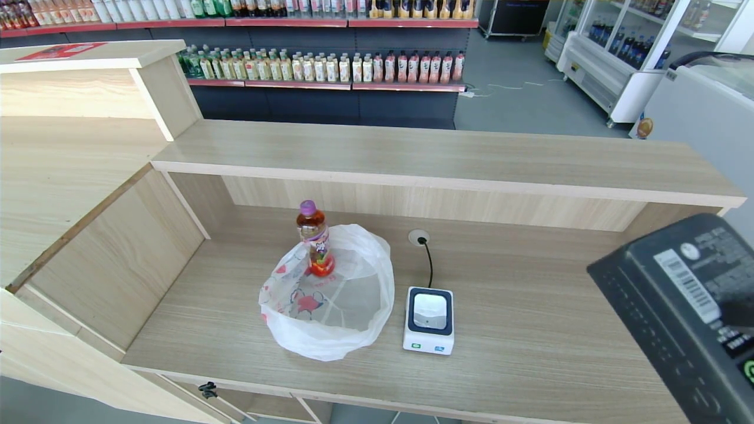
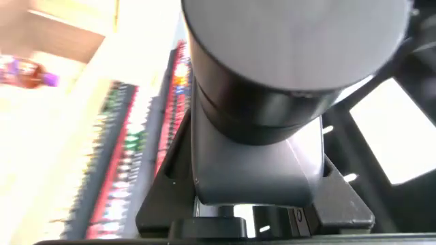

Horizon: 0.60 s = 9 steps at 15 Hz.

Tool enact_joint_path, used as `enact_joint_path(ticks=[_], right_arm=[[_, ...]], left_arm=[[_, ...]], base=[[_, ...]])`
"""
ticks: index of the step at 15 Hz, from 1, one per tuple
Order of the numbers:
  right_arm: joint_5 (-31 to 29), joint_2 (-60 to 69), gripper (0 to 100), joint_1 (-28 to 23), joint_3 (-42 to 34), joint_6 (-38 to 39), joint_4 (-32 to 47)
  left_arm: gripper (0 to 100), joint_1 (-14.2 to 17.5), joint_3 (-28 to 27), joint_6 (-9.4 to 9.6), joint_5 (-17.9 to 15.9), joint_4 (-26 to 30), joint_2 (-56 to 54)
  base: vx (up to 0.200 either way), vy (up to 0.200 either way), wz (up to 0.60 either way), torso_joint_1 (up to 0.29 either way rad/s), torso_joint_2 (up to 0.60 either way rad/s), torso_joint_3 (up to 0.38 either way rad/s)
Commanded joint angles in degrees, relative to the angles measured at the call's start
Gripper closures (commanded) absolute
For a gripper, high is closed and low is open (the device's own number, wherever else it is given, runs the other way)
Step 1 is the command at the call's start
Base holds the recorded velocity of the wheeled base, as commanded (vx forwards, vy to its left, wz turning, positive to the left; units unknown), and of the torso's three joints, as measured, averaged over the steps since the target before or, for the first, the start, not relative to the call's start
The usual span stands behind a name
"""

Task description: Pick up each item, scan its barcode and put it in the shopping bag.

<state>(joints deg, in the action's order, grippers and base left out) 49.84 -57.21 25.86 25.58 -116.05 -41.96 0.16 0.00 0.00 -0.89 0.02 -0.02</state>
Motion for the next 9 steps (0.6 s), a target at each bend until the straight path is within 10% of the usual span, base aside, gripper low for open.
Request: enact_joint_path(ticks=[1, 6, 9], right_arm=[[-8.5, -0.4, 100, -0.1, 4.0, 9.2, 4.0], [-53.8, -1.8, 100, -0.9, 16.8, 48.6, 15.4], [-66.2, -7.3, 100, -5.4, 23.6, 60.4, 21.6]], left_arm=[[0, 0.0, 0.0, 0.0, 0.0, 0.0, 0.0], [0, 0.0, 0.0, 0.0, 0.0, 0.0, 0.0], [0, 0.0, 0.0, 0.0, 0.0, 0.0, 0.0]], base=[[0.0, 0.0, 0.0, 0.0, 0.0, 0.0], [0.0, 0.0, 0.0, 0.0, 0.0, 0.0], [0.0, 0.0, 0.0, 0.0, 0.0, 0.0]])
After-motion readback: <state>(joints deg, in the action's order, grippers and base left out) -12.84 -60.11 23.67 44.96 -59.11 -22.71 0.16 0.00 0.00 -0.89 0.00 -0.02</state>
